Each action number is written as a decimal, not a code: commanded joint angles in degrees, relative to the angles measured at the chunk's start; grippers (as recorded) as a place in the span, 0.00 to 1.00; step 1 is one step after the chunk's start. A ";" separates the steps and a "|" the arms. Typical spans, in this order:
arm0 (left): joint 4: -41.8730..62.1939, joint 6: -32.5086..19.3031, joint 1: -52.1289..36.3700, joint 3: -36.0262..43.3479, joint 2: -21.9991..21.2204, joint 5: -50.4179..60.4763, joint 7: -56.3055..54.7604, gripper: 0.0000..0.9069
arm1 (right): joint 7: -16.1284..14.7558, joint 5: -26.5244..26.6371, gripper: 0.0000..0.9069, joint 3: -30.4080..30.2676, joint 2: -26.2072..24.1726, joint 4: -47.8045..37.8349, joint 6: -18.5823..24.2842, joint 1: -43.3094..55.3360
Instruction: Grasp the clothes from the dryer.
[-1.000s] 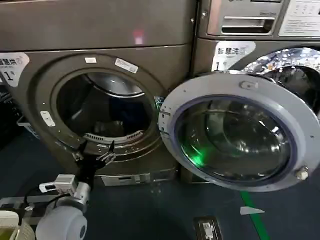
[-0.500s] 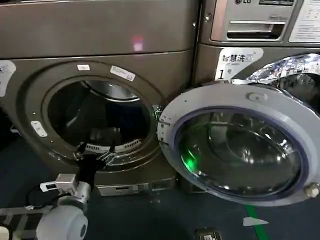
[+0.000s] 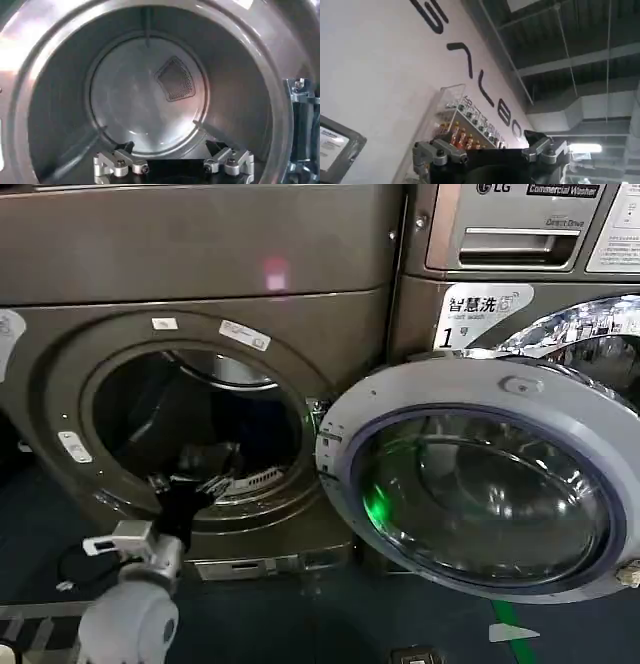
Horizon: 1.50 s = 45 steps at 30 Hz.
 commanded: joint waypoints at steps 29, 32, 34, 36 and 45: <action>62.04 -7.12 -48.74 7.70 -3.82 2.89 -1.37 1.00 | -0.48 1.38 1.00 -0.14 -0.21 1.75 -0.04 0.12; 67.52 -7.87 -51.79 7.72 -4.30 3.48 -1.03 1.00 | -0.56 1.56 1.00 -0.03 -0.27 1.62 -0.01 0.16; 70.34 -7.47 -53.29 7.55 -4.45 3.37 1.04 1.00 | -0.58 1.62 1.00 0.00 -0.35 1.40 -0.01 0.27; 73.44 -7.13 -54.56 7.61 -4.26 4.30 3.15 1.00 | -0.64 1.69 1.00 -0.01 -0.34 1.36 0.00 0.33; 84.18 -8.05 -60.22 7.64 -3.61 6.78 8.85 1.00 | -0.78 1.93 1.00 -0.22 -0.66 1.08 -0.01 0.61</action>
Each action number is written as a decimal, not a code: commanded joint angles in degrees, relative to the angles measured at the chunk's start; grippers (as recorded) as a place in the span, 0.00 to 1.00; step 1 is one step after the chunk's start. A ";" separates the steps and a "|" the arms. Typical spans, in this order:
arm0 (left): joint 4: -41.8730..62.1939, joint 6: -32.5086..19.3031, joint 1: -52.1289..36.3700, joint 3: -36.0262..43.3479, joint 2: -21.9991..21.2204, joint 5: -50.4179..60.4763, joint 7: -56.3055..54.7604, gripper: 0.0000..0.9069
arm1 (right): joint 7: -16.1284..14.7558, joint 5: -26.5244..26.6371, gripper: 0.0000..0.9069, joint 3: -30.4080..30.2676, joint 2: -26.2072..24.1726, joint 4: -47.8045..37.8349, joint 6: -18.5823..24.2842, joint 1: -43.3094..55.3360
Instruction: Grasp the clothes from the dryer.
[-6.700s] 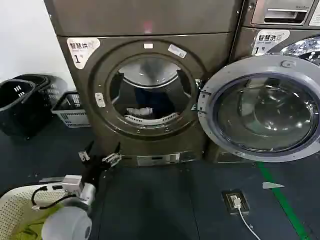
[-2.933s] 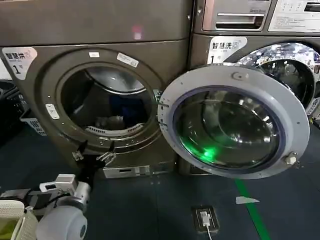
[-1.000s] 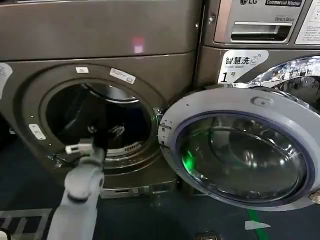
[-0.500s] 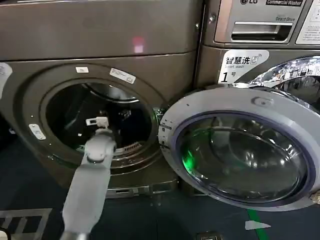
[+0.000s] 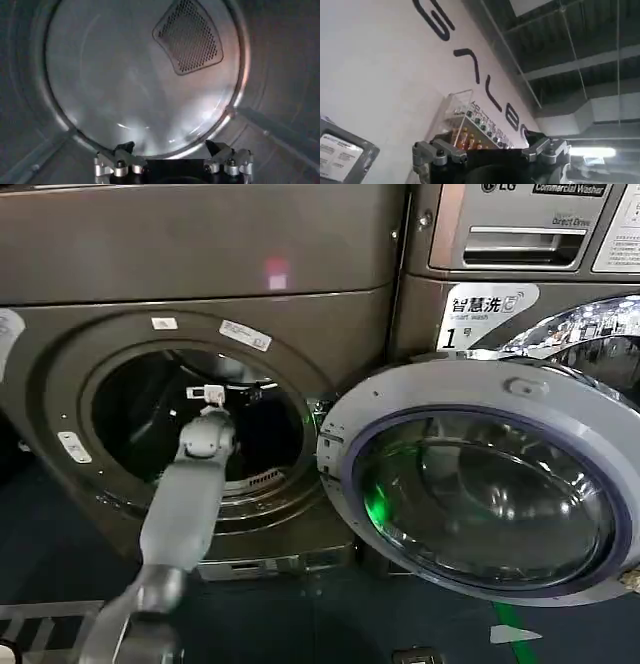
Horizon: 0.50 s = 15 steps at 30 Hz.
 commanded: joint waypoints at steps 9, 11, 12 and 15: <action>19.94 -0.14 -11.08 6.75 3.19 6.71 20.06 1.00 | -0.24 0.05 1.00 -0.46 -0.17 -0.22 0.01 0.30; 21.86 -1.24 -12.31 9.29 3.99 10.40 24.17 1.00 | -0.28 0.02 1.00 -0.57 -0.24 -0.26 0.00 0.37; 23.03 -1.72 -13.19 10.62 4.31 11.59 25.96 1.00 | -0.29 -0.01 1.00 -0.61 -0.30 -0.36 0.00 0.42; 26.58 -5.21 -15.63 14.26 4.87 17.18 30.15 1.00 | -0.39 -0.05 1.00 -0.64 -0.34 -0.47 0.01 0.44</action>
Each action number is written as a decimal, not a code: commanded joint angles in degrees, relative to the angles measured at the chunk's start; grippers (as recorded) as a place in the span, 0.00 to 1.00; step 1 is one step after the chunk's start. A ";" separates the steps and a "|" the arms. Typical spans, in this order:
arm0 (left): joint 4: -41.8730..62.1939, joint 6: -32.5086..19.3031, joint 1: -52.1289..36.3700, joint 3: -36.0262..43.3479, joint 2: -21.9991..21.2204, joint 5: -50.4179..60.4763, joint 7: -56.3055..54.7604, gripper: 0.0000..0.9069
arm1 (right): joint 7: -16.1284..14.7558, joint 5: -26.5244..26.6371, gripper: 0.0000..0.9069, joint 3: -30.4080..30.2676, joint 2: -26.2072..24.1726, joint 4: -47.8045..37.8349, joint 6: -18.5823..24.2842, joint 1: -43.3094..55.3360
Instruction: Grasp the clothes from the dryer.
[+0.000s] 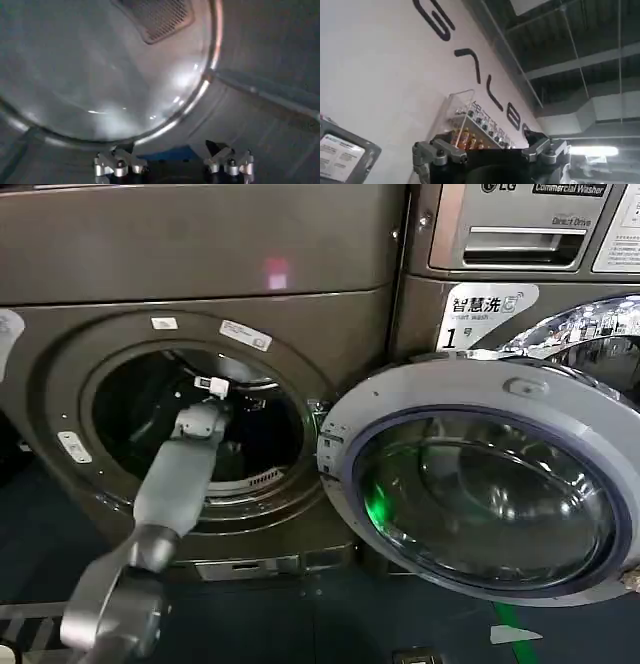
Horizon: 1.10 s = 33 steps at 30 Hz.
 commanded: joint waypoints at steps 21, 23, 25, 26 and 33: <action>21.71 -21.69 -18.03 28.81 2.74 28.16 37.81 1.00 | -0.26 -0.22 1.00 -0.75 0.01 -0.03 0.01 0.45; 23.06 -22.51 -18.58 29.52 2.44 29.89 39.41 1.00 | -0.26 -0.23 1.00 -0.72 -0.04 -0.11 0.01 0.41; 24.13 -23.45 -18.76 30.02 2.27 33.69 40.39 1.00 | -0.25 -0.25 1.00 -0.67 -0.10 -0.17 0.01 0.38; 24.65 -23.60 -18.83 30.12 2.10 35.75 40.63 1.00 | -0.26 -0.24 1.00 -0.67 -0.09 -0.16 -0.01 0.38; 27.53 -24.36 -19.71 30.50 1.58 46.71 41.20 1.00 | -0.23 -0.26 1.00 -0.66 0.04 0.10 -0.02 0.33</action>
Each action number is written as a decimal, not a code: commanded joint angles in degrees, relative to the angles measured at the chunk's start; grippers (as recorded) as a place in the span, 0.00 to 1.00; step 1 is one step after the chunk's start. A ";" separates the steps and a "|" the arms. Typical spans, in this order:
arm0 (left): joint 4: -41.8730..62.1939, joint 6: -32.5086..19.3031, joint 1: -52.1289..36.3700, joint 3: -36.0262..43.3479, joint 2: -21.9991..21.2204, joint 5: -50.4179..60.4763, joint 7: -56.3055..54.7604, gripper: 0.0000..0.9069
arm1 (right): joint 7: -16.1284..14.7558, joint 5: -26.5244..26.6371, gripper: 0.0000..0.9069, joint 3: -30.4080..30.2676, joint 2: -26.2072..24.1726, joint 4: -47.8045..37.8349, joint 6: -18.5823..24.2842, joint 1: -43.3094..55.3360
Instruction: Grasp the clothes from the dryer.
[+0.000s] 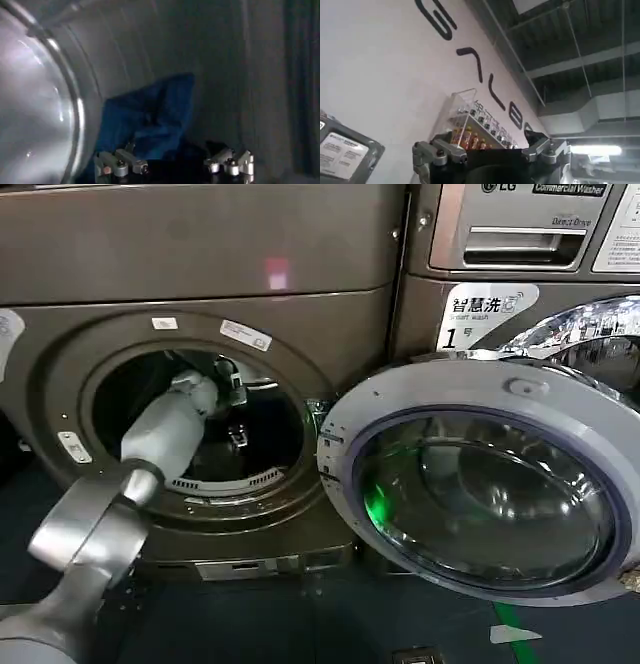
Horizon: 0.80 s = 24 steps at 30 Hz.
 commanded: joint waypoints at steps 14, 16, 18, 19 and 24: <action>5.86 -2.45 -1.80 4.41 -0.36 15.44 7.94 1.00 | -0.01 -0.05 1.00 -0.12 0.27 0.29 -0.08 0.12; 5.93 -2.27 -1.56 4.24 -0.35 15.33 6.58 1.00 | -0.02 -0.07 1.00 -0.36 0.24 0.29 -0.04 0.34; 6.44 -1.47 -1.65 3.39 -0.57 14.74 3.91 1.00 | -0.03 -0.10 1.00 -0.58 0.26 0.42 -0.03 0.45; 6.80 -1.23 -1.65 2.57 -0.71 14.76 2.97 1.00 | -0.03 -0.12 1.00 -0.67 0.30 0.47 -0.04 0.47; 7.17 -0.40 -0.49 1.54 -0.74 14.04 3.00 1.00 | -0.03 -0.22 1.00 -0.82 0.40 0.62 -0.03 0.42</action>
